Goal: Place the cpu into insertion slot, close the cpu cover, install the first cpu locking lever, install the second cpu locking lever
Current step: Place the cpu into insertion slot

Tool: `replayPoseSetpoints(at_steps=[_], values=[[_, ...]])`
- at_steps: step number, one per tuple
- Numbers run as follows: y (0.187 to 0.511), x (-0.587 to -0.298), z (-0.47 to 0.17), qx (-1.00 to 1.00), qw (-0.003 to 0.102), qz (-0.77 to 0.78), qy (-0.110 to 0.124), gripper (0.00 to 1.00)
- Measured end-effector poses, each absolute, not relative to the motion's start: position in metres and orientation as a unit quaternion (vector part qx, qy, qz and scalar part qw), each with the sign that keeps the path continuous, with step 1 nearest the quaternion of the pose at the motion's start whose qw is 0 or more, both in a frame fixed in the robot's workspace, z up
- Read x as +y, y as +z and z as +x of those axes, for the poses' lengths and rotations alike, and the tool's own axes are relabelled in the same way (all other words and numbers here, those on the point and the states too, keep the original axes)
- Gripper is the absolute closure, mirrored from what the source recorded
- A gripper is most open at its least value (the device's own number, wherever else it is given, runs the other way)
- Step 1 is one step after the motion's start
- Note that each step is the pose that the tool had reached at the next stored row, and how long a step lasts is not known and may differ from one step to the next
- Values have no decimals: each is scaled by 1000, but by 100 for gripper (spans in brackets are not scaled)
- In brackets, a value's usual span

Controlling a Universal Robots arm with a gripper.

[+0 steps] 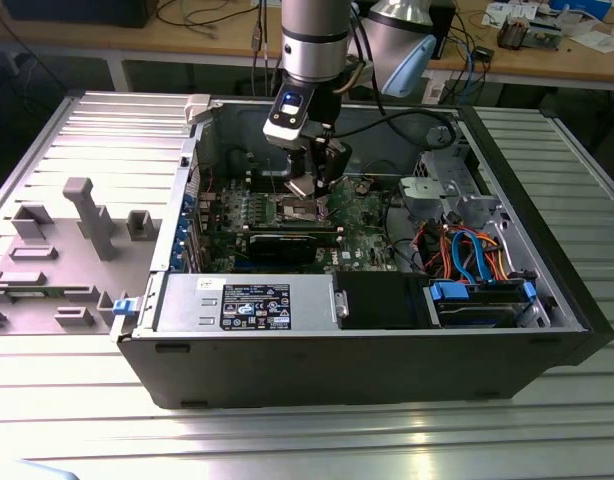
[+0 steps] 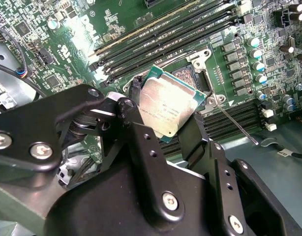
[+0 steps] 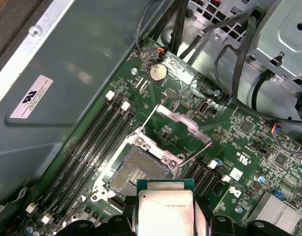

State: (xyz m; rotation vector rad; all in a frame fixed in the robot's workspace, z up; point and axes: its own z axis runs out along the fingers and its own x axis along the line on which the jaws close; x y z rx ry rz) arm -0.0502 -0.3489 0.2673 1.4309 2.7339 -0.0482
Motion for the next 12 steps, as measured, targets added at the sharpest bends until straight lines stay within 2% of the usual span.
replayPoseSetpoints(at_steps=[12], values=[[267, -349, -50, 879, 28, 476, -17, 45]])
